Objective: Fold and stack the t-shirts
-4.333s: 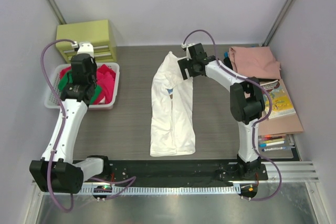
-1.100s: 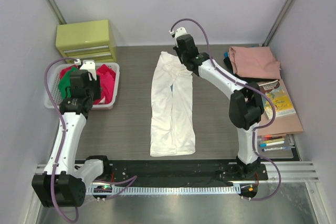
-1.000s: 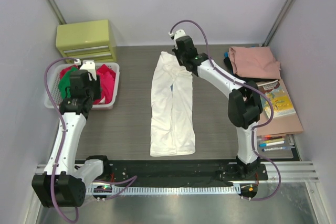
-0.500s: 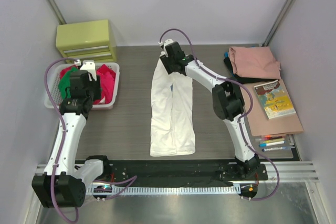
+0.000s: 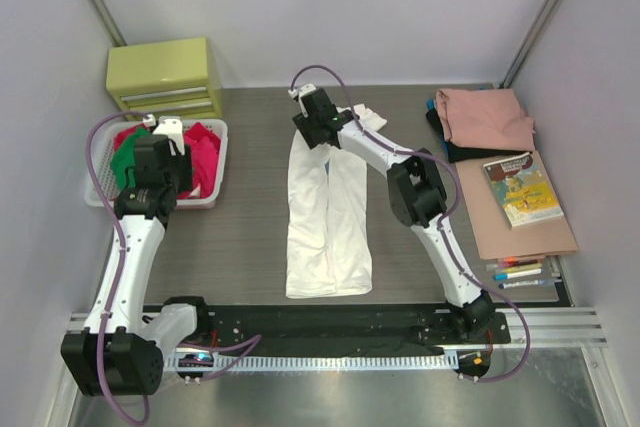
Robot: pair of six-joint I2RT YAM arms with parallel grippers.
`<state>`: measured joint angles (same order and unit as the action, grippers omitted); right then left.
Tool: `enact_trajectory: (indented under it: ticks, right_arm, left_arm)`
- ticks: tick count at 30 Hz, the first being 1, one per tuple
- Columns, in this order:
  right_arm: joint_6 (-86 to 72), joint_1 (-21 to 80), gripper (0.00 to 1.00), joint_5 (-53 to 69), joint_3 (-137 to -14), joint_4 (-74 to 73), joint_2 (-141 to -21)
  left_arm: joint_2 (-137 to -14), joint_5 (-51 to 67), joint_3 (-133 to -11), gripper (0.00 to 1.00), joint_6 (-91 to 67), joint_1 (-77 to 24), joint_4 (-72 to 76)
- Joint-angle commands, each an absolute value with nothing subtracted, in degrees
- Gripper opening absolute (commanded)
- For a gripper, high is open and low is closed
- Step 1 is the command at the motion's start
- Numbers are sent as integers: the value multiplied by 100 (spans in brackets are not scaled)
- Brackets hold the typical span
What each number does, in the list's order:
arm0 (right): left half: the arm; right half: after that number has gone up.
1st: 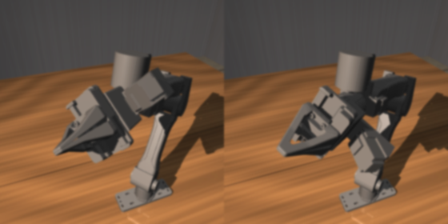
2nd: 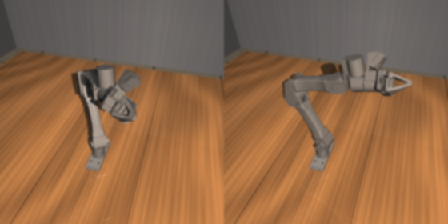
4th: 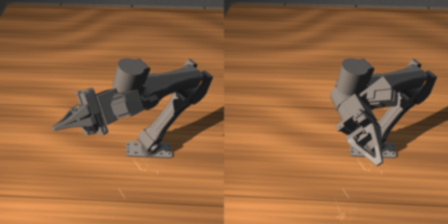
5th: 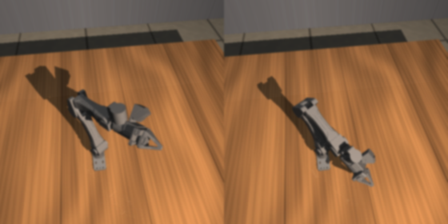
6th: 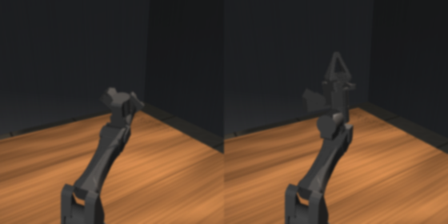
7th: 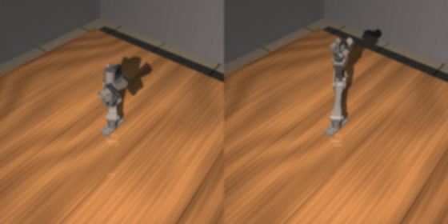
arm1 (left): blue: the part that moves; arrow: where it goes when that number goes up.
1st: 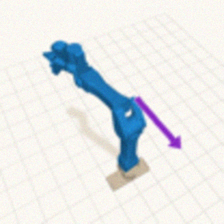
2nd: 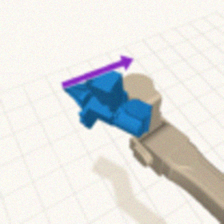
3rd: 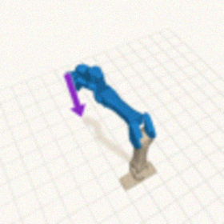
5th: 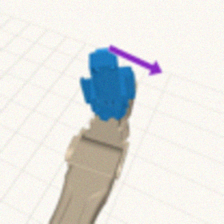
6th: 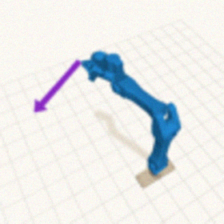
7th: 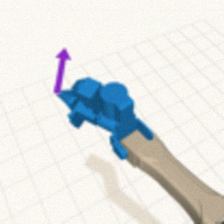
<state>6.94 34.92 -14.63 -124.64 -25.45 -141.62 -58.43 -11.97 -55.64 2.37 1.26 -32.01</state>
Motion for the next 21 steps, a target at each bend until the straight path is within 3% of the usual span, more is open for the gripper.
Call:
enact_trajectory:
  ticks: [1, 3, 5, 6, 7, 8, 17, 21]
  right_arm:
    - [694, 3560, 67, -1476, -12911, -2514, -14238]
    - [721, 3560, 68, -1520, -12920, -2514, -14300]
    - [703, 3560, 56, -1564, -12911, -2522, -14344]
    - [686, 3560, 40, -1591, -12876, -2514, -14335]
    - [668, 3560, 12, -1652, -12859, -2496, -14326]
    - [651, 3560, 1, -1661, -12832, -2479, -14317]
    - [598, 3560, 1, -1722, -12323, -2303, -13800]
    - [545, 3560, 1, -1793, -11447, -2136, -13080]
  left_arm:
    - [-5845, -1222, -5493, 49, 343, 149, -3050]
    - [-5845, -1222, -5493, 49, 352, 149, -3050]
    - [-5827, -1222, -5484, 49, 360, 149, -3050]
    - [-5827, -1204, -5484, 49, 352, 149, -3041]
    - [-5818, -1204, -5476, 50, 360, 149, -3041]
    - [-5818, -1204, -5467, 50, 360, 149, -3041]
    - [-5748, -1213, -5397, 50, 387, 149, -3041]
    - [-5678, -1204, -5326, 50, 404, 149, -3032]
